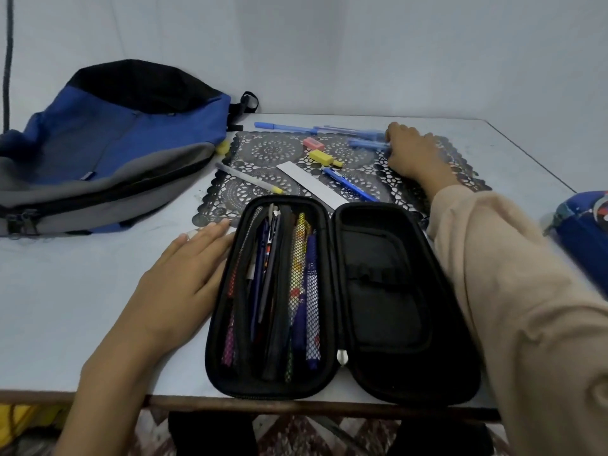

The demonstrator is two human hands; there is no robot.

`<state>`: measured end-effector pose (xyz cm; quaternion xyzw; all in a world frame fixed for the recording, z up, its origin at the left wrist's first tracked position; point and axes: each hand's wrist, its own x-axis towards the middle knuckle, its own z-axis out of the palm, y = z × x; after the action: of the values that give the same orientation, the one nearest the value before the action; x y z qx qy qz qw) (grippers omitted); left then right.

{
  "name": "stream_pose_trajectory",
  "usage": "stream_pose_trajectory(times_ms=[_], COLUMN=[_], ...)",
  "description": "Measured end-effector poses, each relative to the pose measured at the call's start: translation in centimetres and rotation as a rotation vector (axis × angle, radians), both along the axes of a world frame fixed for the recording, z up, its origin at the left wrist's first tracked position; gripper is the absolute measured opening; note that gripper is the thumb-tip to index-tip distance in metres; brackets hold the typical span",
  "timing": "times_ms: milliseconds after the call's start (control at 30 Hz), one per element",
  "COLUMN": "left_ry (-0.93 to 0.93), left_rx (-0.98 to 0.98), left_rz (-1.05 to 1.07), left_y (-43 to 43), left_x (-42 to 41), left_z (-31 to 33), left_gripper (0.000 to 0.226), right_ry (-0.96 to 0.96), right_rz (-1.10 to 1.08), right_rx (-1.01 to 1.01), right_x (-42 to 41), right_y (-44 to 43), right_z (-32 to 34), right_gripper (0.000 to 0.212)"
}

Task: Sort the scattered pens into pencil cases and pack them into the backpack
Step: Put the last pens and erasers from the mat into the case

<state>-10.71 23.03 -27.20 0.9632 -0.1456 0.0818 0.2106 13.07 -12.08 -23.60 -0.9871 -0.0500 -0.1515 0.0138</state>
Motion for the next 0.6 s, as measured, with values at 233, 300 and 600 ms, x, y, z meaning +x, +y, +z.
stream_pose_trajectory(times_ms=[233,300,600], left_ry=[-0.011,-0.012,-0.036], left_rx=[-0.013,-0.022,-0.034], left_rz=[0.002,0.001,-0.022], left_y=[-0.2,-0.2,-0.2], left_x=[-0.2,-0.2,-0.4], left_z=[0.2,0.2,-0.1], left_gripper=[0.066,0.061,0.049], right_ry=[0.150,0.103,0.062], right_rz=[0.014,0.003,0.048], right_rx=[0.059,0.076,-0.077], right_x=[3.3,3.9,5.4], right_y=[-0.1,0.4,3.9], right_z=[1.9,1.9,1.1], right_gripper=[0.030,0.032,0.027])
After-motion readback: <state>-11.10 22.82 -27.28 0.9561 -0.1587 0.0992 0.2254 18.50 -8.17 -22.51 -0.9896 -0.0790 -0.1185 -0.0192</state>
